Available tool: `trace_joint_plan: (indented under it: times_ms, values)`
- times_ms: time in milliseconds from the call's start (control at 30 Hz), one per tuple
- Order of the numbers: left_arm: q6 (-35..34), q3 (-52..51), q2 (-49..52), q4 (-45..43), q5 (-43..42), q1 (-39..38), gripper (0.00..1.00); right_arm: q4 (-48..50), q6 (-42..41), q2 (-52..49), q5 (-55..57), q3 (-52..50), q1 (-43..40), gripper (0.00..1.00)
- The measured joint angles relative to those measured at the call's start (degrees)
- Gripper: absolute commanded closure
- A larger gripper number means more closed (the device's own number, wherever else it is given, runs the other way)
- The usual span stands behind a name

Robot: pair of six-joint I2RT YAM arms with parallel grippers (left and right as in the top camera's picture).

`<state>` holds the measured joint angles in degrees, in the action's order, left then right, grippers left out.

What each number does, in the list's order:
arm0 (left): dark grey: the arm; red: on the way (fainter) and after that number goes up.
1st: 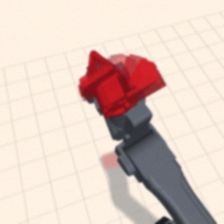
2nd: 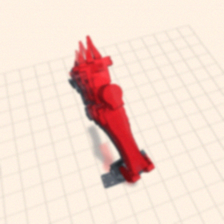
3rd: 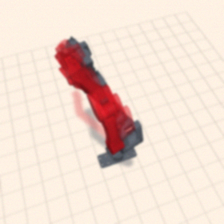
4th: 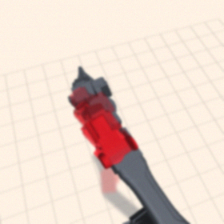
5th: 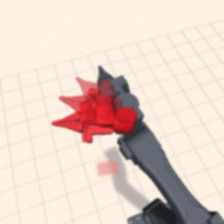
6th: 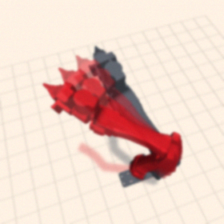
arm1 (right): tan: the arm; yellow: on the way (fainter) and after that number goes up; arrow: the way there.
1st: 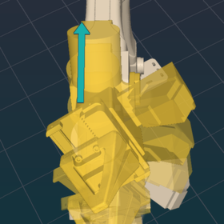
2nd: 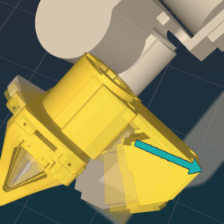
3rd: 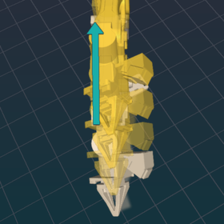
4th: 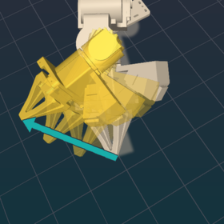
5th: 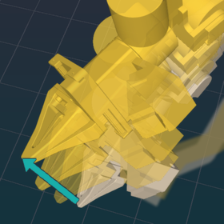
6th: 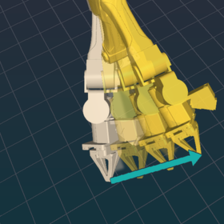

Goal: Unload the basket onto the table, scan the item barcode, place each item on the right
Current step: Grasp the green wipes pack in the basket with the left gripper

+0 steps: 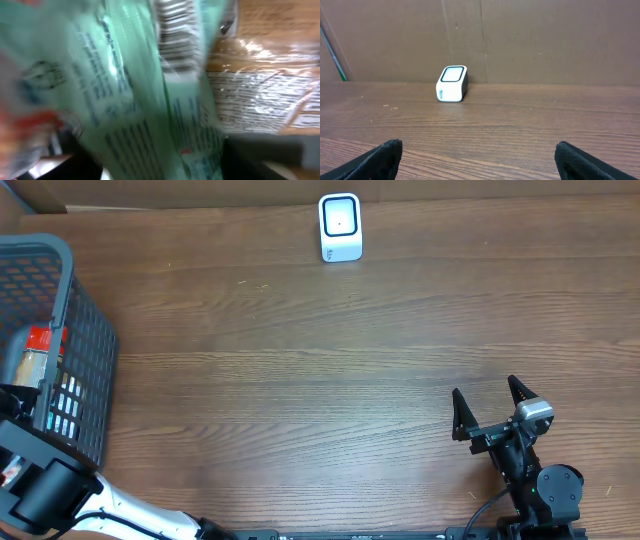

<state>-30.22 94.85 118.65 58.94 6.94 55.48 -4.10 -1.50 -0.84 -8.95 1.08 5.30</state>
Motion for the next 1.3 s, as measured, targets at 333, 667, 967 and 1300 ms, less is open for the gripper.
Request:
trace_joint_plan:
  times_ms: [333, 667, 967, 1300]
  values:
    - [0.57, 0.04, 0.72, 0.39, 1.2, -0.37, 0.96, -0.02, 0.0, 0.0, -0.02, -0.02, 0.0, 0.0]
    - [0.57, 1.31, -1.84, 1.16, -5.97, -1.4, 0.96, 0.0, -0.02, 0.0, -0.02, -0.02, 0.0, 0.0]
    - [0.57, 8.83, -19.71, -1.18, -12.44, -8.63, 0.96, 0.0, 0.0, 0.0, -0.02, -0.02, 0.0, 0.0]
    - [2.36, 10.51, -37.42, -3.04, -15.28, -19.17, 0.96, 0.0, 0.0, 0.0, -0.02, -0.02, 0.0, 0.0]
